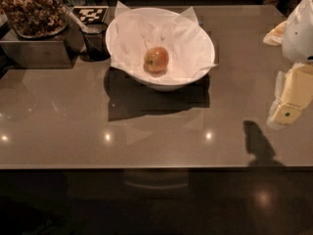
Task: Pick apple from white bowl
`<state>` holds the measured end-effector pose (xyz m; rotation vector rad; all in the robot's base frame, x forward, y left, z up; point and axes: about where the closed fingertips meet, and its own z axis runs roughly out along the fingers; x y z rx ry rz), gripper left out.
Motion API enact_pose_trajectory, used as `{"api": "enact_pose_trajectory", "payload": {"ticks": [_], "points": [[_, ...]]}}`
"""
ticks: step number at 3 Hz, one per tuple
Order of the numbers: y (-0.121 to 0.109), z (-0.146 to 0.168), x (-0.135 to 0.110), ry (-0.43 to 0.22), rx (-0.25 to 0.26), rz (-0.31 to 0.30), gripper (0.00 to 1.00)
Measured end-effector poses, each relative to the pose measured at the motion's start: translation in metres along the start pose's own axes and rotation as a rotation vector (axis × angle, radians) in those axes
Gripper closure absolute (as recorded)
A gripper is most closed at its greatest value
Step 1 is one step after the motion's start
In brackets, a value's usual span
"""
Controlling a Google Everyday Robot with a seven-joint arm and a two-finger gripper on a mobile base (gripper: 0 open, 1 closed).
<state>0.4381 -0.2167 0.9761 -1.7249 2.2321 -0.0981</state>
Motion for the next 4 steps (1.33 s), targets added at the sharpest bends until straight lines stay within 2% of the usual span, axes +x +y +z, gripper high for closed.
{"api": "enact_pose_trajectory", "payload": {"ticks": [1, 2, 3, 4], "points": [[0.000, 0.000, 0.000, 0.000, 0.000, 0.000, 0.00], [-0.001, -0.003, -0.002, -0.031, 0.011, -0.008, 0.00], [-0.019, -0.011, -0.005, -0.162, 0.047, 0.016, 0.00], [-0.055, -0.019, 0.002, -0.370, 0.101, 0.077, 0.00]]}}
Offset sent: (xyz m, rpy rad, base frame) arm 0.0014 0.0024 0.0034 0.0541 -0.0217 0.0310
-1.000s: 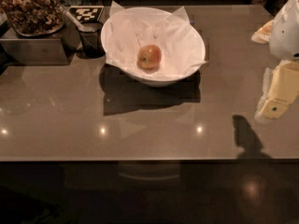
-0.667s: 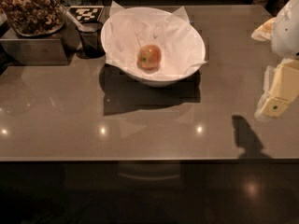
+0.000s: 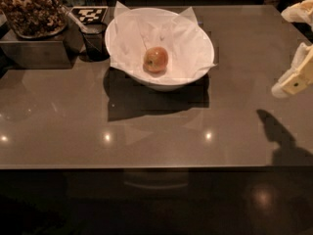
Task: Pick apple from white bowl
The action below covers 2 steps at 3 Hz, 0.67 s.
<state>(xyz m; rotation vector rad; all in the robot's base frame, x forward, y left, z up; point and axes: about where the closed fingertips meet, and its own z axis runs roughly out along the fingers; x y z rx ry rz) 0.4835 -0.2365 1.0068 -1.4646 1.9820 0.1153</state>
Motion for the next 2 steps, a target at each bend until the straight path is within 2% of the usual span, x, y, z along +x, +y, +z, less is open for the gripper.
{"api": "enact_pose_trajectory", "payload": {"ticks": [1, 2], "points": [[-0.031, -0.001, -0.026, -0.234, 0.003, 0.046, 0.00], [-0.055, -0.004, -0.069, -0.384, -0.028, 0.034, 0.00]]}}
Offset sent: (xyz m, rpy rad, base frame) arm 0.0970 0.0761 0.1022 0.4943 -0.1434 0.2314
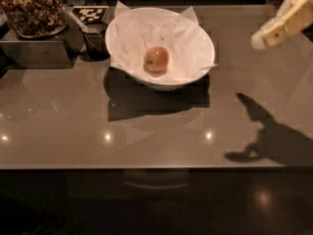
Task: Pick apple from white bowl
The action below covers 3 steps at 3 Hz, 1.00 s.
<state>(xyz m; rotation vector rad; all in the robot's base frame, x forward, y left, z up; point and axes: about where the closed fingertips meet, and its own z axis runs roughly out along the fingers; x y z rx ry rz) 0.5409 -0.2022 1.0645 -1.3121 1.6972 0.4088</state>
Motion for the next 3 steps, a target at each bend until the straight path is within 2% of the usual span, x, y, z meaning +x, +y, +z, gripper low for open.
{"api": "enact_pose_trajectory", "payload": {"ticks": [2, 3], "points": [[0.000, 0.004, -0.010, -0.037, 0.013, -0.015, 0.00], [0.003, 0.049, -0.030, -0.108, -0.051, -0.053, 0.00]]}}
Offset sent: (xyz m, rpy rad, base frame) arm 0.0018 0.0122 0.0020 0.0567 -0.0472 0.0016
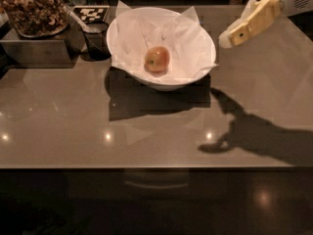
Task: Pick apple from white bowl
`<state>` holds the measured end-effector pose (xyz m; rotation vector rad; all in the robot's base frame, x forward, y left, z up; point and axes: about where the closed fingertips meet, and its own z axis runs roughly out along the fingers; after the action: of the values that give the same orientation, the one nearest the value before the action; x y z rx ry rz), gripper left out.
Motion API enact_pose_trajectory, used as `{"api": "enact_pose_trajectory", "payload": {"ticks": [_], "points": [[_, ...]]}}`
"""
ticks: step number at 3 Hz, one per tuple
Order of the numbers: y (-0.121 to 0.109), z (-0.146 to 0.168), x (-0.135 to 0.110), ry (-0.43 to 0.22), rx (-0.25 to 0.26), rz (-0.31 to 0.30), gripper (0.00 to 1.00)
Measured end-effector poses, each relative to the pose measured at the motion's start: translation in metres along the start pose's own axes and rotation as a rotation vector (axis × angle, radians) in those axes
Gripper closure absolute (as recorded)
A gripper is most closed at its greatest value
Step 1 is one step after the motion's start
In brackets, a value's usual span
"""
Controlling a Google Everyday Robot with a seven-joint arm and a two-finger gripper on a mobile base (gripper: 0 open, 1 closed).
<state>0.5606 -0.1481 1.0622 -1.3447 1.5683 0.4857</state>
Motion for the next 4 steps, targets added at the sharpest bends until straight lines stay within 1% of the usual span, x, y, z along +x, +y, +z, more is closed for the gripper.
{"api": "enact_pose_trajectory", "payload": {"ticks": [1, 3, 4], "points": [[0.000, 0.044, -0.018, -0.022, -0.061, -0.061, 0.00], [0.001, 0.048, -0.020, -0.024, -0.068, -0.064, 0.37], [0.001, 0.071, -0.009, -0.021, -0.078, -0.028, 0.34]]}}
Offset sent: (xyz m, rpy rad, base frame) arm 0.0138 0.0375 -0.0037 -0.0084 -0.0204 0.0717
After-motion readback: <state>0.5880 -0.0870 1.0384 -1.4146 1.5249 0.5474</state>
